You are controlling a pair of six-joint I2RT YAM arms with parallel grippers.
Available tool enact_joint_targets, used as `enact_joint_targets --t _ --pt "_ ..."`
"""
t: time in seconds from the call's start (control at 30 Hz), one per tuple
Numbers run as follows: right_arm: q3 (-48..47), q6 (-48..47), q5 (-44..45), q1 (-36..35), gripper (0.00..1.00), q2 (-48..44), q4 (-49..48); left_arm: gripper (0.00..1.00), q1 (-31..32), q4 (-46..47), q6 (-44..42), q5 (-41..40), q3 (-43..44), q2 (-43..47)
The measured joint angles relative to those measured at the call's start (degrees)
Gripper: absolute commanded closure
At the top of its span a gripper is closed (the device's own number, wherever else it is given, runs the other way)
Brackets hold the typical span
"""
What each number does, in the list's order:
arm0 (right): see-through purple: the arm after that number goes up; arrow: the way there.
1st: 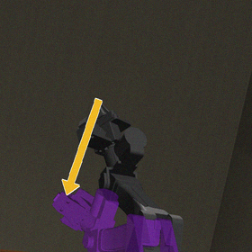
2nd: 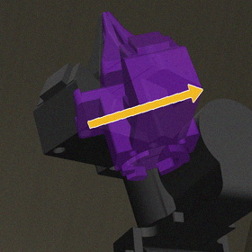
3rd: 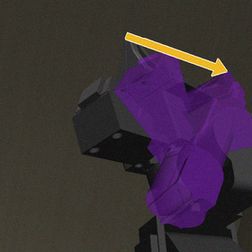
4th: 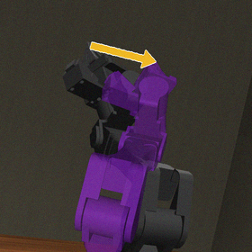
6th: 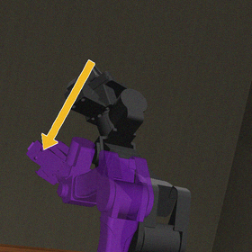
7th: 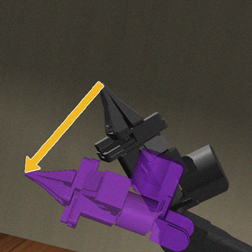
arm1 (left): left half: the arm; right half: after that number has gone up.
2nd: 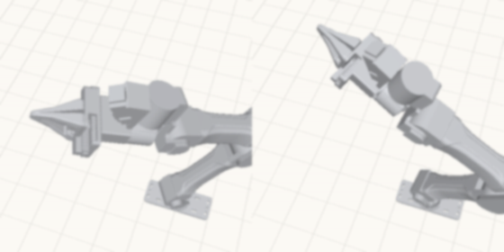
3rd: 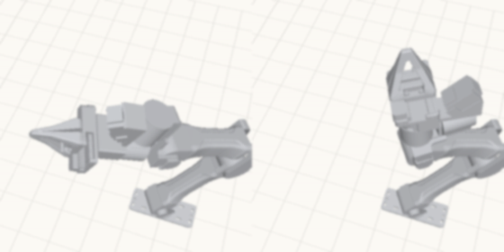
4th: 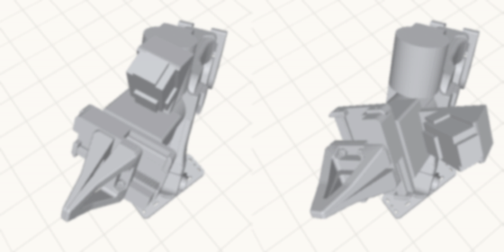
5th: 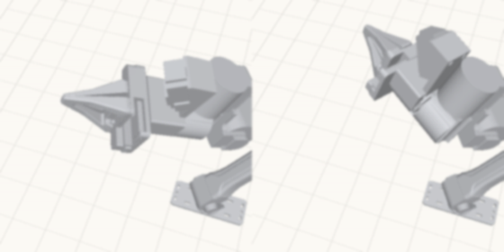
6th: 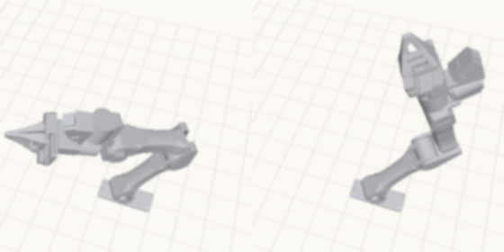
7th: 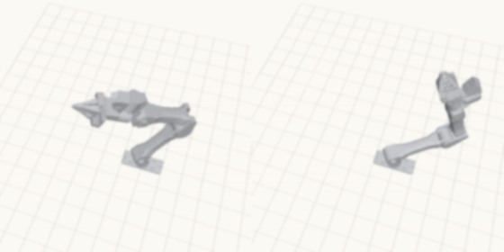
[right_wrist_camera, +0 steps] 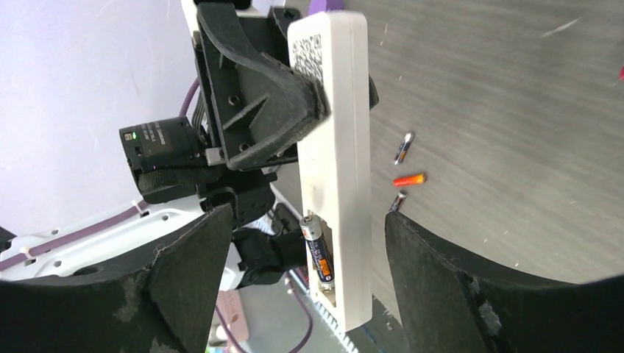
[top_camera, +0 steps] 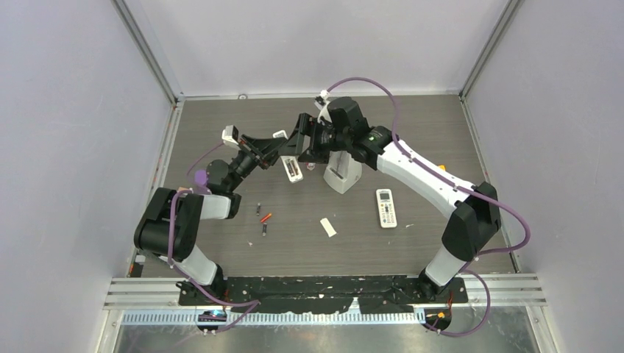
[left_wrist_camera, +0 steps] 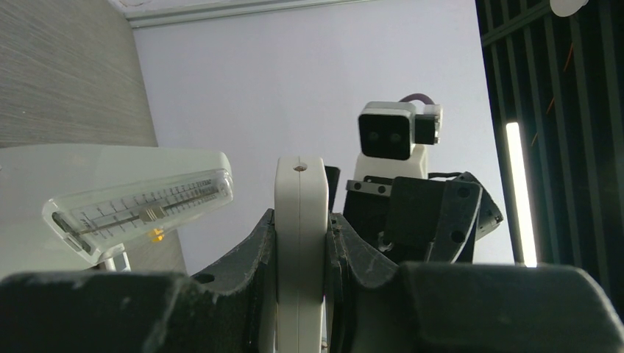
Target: Load the batteries into the remote control
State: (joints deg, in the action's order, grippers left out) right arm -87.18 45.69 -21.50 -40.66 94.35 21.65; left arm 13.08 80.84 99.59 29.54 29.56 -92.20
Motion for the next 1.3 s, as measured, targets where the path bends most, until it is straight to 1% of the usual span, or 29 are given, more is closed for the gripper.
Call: enact_joint_targets --t 0.27,0.4,0.6,0.9,1.07,1.3 --pt "5.49 6.73 -6.36 0.48 0.32 0.59 -5.05 1.00 0.48 0.02 0.02 -0.11 0.24 0.00" --pt "9.46 10.71 -8.22 1.01 0.35 0.57 -8.74 1.00 0.76 0.04 0.04 -0.24 0.37 0.00" --pt "14.19 17.00 -10.03 1.44 0.34 0.57 -14.86 1.00 0.90 -0.07 -0.59 -0.46 0.42 0.00" --pt "14.67 20.13 -10.73 1.57 0.23 0.55 -19.19 1.00 1.22 0.02 -0.59 -0.59 0.42 0.02" --pt "14.99 20.79 -10.71 2.21 0.22 0.33 -21.44 1.00 1.22 0.04 -0.55 -0.61 0.42 0.07" --pt "19.58 22.64 -9.57 3.58 0.23 -3.30 -24.13 1.00 1.44 0.13 0.33 -0.96 0.42 0.85"
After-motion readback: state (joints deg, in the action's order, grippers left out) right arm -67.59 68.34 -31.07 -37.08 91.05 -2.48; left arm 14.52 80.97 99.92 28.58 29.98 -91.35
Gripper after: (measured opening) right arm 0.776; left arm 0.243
